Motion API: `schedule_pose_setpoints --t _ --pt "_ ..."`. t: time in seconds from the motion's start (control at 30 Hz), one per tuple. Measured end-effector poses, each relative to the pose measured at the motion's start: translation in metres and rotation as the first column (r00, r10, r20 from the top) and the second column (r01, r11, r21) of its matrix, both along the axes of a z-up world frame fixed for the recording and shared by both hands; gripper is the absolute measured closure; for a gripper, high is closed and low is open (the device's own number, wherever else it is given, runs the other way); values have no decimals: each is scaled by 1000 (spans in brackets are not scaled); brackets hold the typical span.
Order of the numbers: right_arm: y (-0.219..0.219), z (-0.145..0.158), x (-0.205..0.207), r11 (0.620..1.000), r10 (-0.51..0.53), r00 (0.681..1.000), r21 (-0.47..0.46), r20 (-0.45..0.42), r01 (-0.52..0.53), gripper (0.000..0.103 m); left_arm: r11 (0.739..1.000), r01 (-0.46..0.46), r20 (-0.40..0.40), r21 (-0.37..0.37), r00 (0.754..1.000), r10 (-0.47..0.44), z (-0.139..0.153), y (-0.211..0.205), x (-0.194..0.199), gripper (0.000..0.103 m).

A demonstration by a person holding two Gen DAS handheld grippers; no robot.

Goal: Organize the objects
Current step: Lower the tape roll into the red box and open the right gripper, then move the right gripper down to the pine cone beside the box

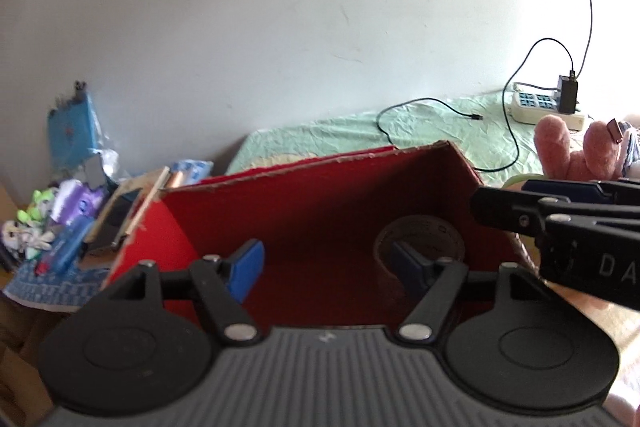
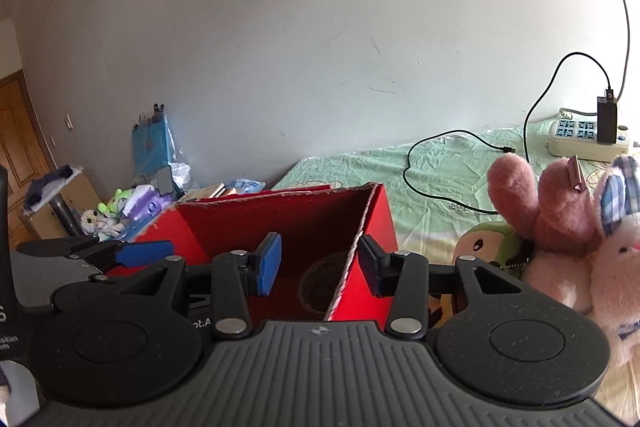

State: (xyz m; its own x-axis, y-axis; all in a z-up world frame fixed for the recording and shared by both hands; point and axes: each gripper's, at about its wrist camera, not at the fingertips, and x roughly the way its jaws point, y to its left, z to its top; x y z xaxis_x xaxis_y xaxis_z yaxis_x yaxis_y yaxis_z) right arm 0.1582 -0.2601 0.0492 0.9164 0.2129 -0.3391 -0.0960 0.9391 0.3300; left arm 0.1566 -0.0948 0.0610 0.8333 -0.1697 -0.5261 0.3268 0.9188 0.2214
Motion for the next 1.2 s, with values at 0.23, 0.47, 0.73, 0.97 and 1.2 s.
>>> schedule_pose_setpoints --t 0.23,0.47,0.73,0.97,1.2 --pt "3 -3 -22 997 30 999 70 30 -32 57 999 -47 55 -3 997 47 7 14 -29 26" --pt "1 -16 -45 987 56 997 145 47 -62 57 996 -88 53 -12 995 89 1 27 -47 25" --pt "-6 -39 -65 968 64 997 239 54 -75 55 993 -118 71 0 990 118 -9 26 -69 20" --pt "-12 -66 -71 945 74 995 314 60 -89 55 991 -130 81 14 988 129 -18 23 -80 20" --pt "-18 -91 -67 917 88 992 382 89 -115 55 992 -128 38 17 991 128 -33 27 -79 20"
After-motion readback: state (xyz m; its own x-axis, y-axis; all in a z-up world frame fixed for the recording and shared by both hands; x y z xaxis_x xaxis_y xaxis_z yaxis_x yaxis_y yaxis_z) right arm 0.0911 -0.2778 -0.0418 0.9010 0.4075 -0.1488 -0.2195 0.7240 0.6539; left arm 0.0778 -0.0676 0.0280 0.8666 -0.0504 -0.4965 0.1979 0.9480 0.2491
